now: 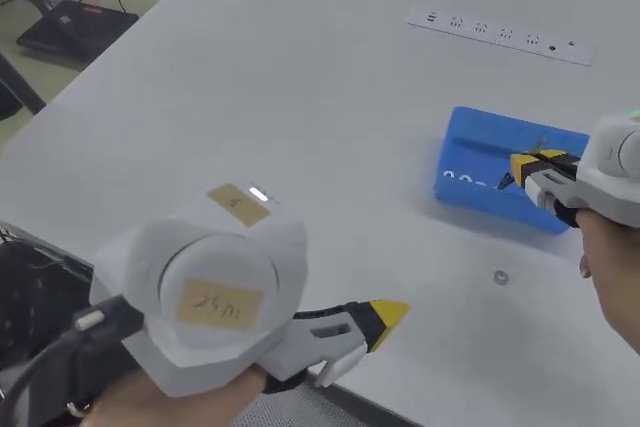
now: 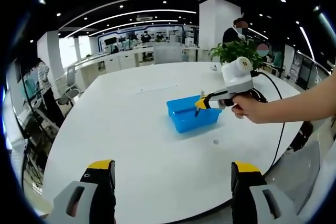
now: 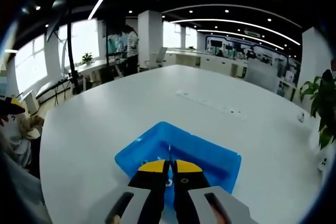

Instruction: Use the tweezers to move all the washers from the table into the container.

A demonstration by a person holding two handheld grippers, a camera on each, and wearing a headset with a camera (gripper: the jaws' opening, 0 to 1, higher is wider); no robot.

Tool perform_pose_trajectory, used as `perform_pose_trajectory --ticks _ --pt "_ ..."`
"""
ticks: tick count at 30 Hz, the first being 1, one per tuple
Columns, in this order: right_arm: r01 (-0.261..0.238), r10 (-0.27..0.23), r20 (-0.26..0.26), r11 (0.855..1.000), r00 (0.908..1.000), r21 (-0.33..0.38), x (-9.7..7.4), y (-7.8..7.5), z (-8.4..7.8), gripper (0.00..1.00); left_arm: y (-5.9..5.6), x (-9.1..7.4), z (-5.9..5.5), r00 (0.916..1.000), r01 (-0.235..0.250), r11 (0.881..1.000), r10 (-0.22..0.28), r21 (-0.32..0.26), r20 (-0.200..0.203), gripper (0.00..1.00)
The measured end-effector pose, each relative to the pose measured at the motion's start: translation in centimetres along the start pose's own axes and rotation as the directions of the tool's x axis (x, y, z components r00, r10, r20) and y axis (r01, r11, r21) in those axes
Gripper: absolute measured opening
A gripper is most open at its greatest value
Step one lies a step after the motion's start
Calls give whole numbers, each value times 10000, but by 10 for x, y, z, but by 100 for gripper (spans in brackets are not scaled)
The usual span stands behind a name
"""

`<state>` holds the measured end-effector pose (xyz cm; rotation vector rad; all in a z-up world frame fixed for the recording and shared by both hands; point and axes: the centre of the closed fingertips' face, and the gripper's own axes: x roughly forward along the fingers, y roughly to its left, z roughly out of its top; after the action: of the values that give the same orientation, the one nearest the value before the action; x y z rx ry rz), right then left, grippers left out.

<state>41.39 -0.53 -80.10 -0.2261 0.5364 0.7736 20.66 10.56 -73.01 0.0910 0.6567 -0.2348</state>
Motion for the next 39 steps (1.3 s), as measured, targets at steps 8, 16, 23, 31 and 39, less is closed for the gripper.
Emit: perform_pose_trajectory --ticks 8,16,23,31,39 --pt "-2 -3 498 9999 9988 118 -19 0 15 1 -1 -3 5 9999 -2 9999 0 119 165 94" --pt "74 -120 1153 9992 9933 402 -47 2 30 1 -5 -7 6 9997 46 9997 -52 220 258 93" --pt "-4 -91 1576 9982 9875 601 -71 9 34 1 -5 -11 7 9993 11 9998 -19 205 385 93" --pt "-146 18 1511 9964 9885 836 -84 16 22 1 -6 -14 8 9991 -9 9996 -3 290 430 93" --pt "-233 104 1179 9938 9930 1085 -85 20 1 1 -8 -16 10 9987 -24 9993 5 364 505 93"
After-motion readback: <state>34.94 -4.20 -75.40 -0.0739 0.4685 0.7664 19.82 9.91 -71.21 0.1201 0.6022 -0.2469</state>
